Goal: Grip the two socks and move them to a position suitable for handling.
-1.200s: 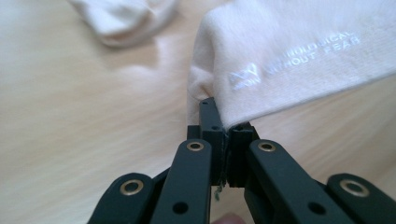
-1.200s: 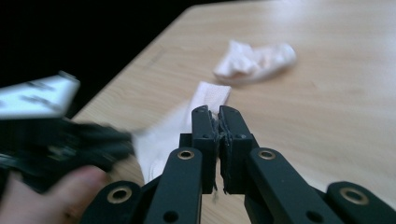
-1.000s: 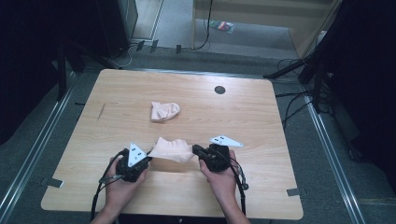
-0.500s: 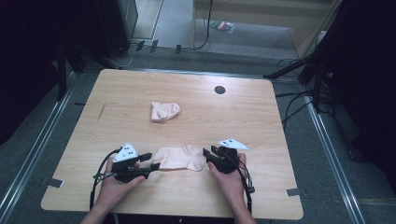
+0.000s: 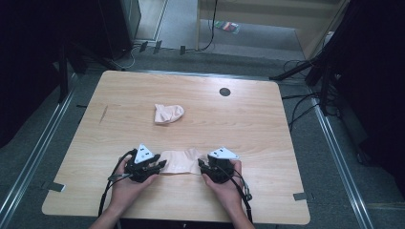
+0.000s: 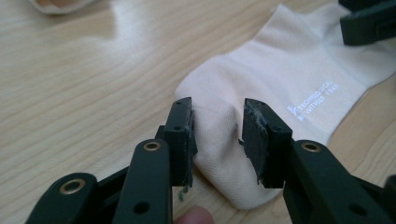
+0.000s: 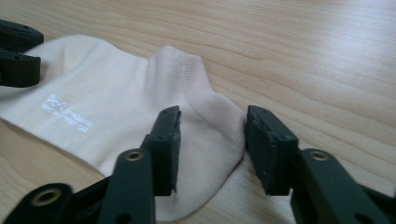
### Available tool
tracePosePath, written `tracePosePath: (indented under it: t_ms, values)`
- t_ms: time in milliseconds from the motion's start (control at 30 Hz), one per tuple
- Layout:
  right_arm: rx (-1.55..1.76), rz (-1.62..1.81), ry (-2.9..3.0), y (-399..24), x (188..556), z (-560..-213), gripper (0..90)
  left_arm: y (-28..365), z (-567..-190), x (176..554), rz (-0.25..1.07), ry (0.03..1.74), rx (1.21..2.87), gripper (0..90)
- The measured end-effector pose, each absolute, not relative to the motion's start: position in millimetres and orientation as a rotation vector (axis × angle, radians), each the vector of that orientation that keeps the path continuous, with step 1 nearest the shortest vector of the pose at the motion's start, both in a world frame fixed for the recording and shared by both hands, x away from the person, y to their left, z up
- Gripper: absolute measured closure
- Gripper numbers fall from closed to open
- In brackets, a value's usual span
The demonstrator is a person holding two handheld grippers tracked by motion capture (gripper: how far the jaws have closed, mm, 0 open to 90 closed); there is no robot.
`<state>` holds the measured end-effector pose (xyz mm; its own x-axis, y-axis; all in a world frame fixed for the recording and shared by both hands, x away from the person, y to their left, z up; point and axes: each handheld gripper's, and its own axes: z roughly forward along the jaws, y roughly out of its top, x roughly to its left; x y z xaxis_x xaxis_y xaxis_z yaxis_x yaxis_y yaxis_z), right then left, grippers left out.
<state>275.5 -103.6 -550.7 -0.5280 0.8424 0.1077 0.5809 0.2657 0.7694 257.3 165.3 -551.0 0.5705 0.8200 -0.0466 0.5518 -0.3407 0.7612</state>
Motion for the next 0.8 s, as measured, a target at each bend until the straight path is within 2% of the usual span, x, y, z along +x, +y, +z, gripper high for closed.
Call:
tracePosePath:
  t_ms: [33, 67, 100, 133, 167, 200, 233, 467, 600, 800]
  values:
    - [1.267, 1.092, 2.211, -101.1, 272.4, -551.1, 67.6, 165.6, -551.1, 258.2, 0.435, 1.107, 2.033, 69.5]
    - [1.267, 1.092, 2.211, -101.1, 272.4, -551.1, 67.6, 165.6, -551.1, 258.2, 0.435, 1.107, 2.033, 70.6]
    - [1.249, 1.099, 2.221, -100.4, 270.1, -551.4, 79.8, 168.5, -550.5, 259.7, 0.422, 1.142, 2.01, 72.8]
    - [1.249, 1.099, 2.221, -100.4, 270.1, -551.4, 79.8, 168.5, -550.5, 259.7, 0.422, 1.142, 2.01, 79.5]
    - [1.254, 1.108, 2.225, -100.4, 269.6, -551.4, 82.8, 170.7, -550.4, 259.6, 0.397, 1.14, 1.994, 79.5]
    - [1.257, 1.11, 2.221, -100.6, 269.0, -551.3, 84.8, 172.8, -549.5, 259.0, 0.394, 1.14, 1.99, 85.3]
    - [1.282, 1.107, 2.209, -101.6, 268.0, -549.8, 85.7, 176.2, -546.9, 256.8, 0.396, 1.125, 1.979, 87.7]
    - [1.358, 1.195, 2.189, -118.4, 264.9, -533.5, 87.7, 192.7, -532.2, 247.2, 0.425, 1.125, 1.929, 89.4]
    - [1.381, 1.203, 2.193, -123.7, 260.4, -527.8, 87.7, 191.7, -532.3, 239.4, 0.369, 1.091, 1.927, 89.3]
    - [1.348, 1.194, 2.238, -116.7, 257.1, -538.7, 86.3, 179.9, -537.4, 233.8, 0.324, 1.04, 1.976, 87.5]
